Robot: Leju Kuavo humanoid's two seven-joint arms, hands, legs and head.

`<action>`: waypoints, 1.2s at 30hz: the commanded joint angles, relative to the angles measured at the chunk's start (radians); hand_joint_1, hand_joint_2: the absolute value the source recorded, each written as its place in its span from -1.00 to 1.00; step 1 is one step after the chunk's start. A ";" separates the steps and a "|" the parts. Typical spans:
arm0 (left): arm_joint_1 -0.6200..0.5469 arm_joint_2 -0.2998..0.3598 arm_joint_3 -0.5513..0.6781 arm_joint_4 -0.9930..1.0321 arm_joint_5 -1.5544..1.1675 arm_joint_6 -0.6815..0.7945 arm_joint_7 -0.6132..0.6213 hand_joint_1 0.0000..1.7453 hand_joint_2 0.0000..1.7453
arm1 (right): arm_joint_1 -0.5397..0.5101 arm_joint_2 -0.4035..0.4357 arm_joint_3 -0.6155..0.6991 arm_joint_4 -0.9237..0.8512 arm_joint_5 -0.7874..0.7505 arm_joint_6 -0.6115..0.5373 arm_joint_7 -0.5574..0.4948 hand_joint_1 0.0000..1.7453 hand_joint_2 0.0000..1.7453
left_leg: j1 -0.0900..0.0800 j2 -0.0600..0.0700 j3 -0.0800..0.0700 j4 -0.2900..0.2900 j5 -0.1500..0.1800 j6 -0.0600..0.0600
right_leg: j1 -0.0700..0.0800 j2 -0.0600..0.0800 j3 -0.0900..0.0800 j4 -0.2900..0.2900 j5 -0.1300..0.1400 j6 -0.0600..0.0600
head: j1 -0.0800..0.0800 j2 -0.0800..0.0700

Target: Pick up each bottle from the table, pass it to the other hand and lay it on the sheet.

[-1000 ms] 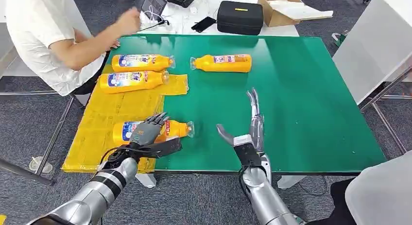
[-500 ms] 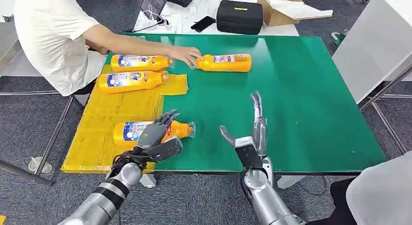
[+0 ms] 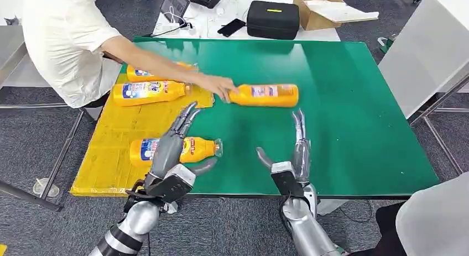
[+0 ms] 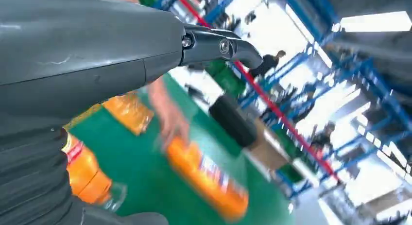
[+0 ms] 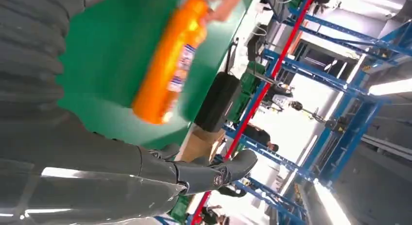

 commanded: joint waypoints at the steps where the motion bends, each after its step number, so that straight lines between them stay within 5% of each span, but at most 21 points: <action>1: 0.089 -0.038 -0.038 -0.078 0.232 -0.083 0.071 -1.00 1.00 | -0.061 -0.024 -0.142 0.186 0.403 -0.046 0.046 -1.00 1.00 | 0.000 0.001 0.005 -0.001 -0.002 0.001 | 0.000 -0.001 0.005 -0.002 -0.002 -0.001 | 0.000 0.000; 3: 0.090 -0.039 -0.046 -0.076 0.232 -0.075 0.072 -1.00 1.00 | -0.063 -0.027 -0.143 0.190 0.397 -0.046 0.041 -1.00 1.00 | 0.000 0.000 0.003 -0.001 -0.001 0.001 | 0.000 -0.001 0.003 -0.001 -0.001 -0.001 | 0.000 0.000; 6: 0.107 -0.060 -0.048 -0.022 0.345 -0.147 0.167 -1.00 1.00 | -0.076 -0.045 -0.188 0.210 0.611 -0.046 0.141 -1.00 1.00 | 0.000 -0.002 0.005 0.000 -0.003 0.001 | 0.000 -0.003 0.007 -0.001 -0.003 -0.002 | 0.000 0.000; 12: 0.081 -0.078 -0.077 0.064 0.341 -0.052 0.156 -1.00 1.00 | -0.179 -0.110 -0.109 0.379 0.663 0.014 0.293 -1.00 1.00 | -0.001 0.000 0.004 -0.001 -0.002 0.001 | 0.000 -0.001 0.005 -0.002 -0.001 -0.001 | 0.000 0.000; 36: 0.026 -0.090 -0.095 0.118 0.321 -0.030 0.168 -1.00 1.00 | -0.316 -0.107 -0.050 0.598 0.716 0.098 0.404 -1.00 1.00 | 0.000 0.000 0.005 0.000 -0.003 0.001 | 0.001 -0.002 0.006 -0.001 -0.002 -0.002 | 0.000 0.000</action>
